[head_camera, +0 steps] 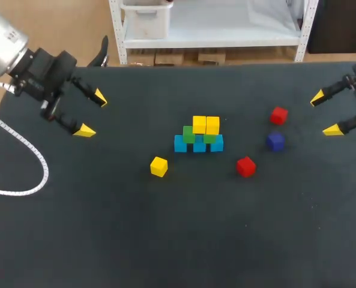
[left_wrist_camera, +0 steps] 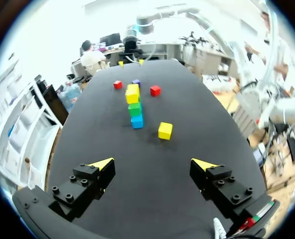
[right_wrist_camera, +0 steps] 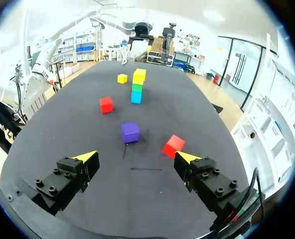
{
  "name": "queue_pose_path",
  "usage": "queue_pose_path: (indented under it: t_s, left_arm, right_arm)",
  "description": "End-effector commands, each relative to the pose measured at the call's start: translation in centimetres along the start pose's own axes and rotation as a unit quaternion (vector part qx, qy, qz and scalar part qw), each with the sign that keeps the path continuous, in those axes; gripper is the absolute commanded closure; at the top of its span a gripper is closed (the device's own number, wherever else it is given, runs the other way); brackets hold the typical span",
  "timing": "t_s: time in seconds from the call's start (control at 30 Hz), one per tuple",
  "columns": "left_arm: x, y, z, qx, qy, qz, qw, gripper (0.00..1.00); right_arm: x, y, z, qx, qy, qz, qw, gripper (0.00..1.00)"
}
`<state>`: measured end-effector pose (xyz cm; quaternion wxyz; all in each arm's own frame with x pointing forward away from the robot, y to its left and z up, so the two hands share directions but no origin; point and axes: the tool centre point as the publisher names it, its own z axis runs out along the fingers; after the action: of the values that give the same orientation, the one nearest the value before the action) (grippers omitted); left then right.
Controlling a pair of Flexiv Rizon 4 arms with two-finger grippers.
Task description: Place the blue cubes, place green cubes on the blue cubes, place the yellow cubes on the green cubes, then place the red cubes on the yellow cubes, and place purple cube on the red cubes.
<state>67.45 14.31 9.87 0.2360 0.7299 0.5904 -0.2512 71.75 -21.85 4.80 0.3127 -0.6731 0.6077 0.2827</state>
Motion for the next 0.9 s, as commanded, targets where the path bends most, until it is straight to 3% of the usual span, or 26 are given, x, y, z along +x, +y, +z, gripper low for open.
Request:
queue_pose_path:
  t_s: [0.03,0.2,0.4,0.77,0.9]
  left_arm:
    - [-1.0,-1.0,1.1,0.023,0.041,0.035,0.998,0.0]
    - [-1.7,-3.0,3.2,0.052,0.083,0.101,0.99,0.0]
    - [-2.7,-4.5,5.2,0.073,0.087,0.162,0.98,0.0]
    - [-3.6,-3.9,10.5,0.077,0.148,0.187,0.968,0.0]
    - [-3.3,-3.5,12.2,0.079,0.152,0.174,0.97,0.0]
  right_arm:
    - [0.1,-0.1,0.0,0.0,-0.002,-0.001,1.0,0.0]
    - [0.1,-0.1,0.0,0.0,-0.002,-0.001,1.0,0.0]
    - [0.1,-0.1,0.0,0.0,-0.002,-0.001,1.0,0.0]
    - [0.1,-0.1,0.0,0.0,-0.002,-0.001,1.0,0.0]
    - [0.1,-0.1,0.0,0.0,-0.002,-0.001,1.0,0.0]
